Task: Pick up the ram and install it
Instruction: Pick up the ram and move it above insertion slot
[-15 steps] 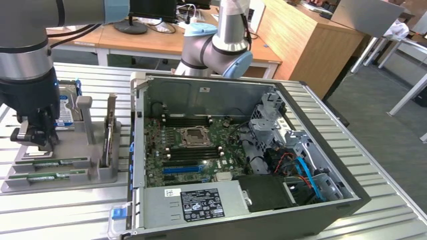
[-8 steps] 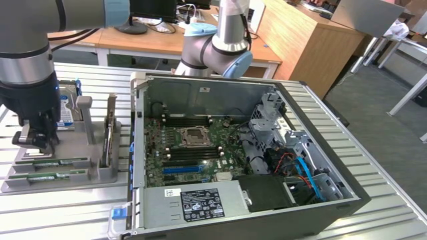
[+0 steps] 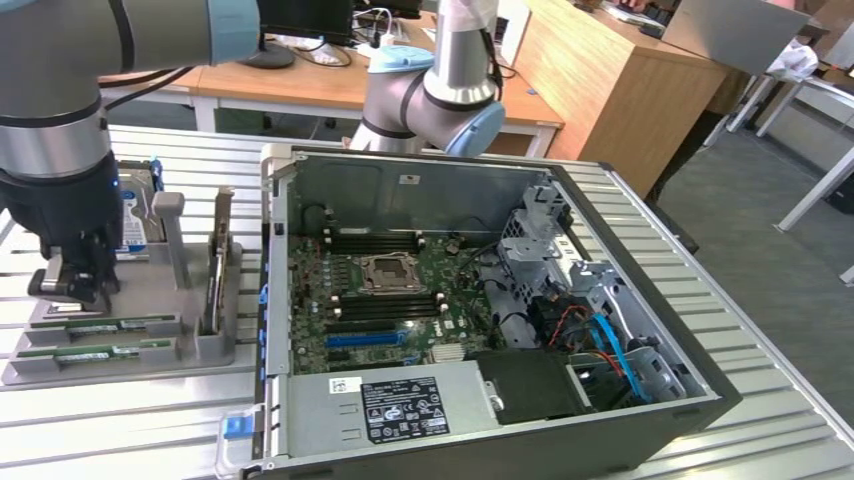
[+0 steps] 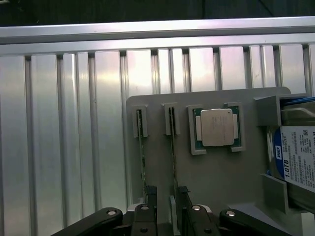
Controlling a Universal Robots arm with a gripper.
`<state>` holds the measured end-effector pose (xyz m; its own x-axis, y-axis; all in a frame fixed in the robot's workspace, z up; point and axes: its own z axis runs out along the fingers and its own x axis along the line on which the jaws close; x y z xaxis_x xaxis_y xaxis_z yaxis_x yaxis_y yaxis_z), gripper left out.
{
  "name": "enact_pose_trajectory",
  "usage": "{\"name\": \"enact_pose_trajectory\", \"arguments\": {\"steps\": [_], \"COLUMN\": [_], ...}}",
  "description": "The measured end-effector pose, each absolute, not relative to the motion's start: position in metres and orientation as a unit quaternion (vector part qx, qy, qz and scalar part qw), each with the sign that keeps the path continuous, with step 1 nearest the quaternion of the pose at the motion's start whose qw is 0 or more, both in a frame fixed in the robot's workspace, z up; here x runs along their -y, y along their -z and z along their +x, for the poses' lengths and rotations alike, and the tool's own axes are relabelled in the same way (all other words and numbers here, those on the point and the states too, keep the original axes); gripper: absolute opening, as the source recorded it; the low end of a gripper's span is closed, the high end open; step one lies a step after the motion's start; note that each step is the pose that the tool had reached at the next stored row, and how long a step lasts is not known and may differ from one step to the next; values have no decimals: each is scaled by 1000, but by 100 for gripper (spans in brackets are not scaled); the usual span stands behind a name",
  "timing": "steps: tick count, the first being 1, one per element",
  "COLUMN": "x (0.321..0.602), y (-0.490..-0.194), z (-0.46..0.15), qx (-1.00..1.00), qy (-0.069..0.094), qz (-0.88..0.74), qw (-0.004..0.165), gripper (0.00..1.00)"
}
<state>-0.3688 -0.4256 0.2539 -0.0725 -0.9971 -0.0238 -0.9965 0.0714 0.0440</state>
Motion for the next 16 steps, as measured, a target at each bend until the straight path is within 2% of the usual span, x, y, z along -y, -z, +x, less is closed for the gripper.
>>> {"name": "enact_pose_trajectory", "arguments": {"steps": [16], "x": [434], "y": [-252], "z": [-369], "qx": [732], "qy": [24], "qz": [681], "qw": [6], "gripper": [30]}}
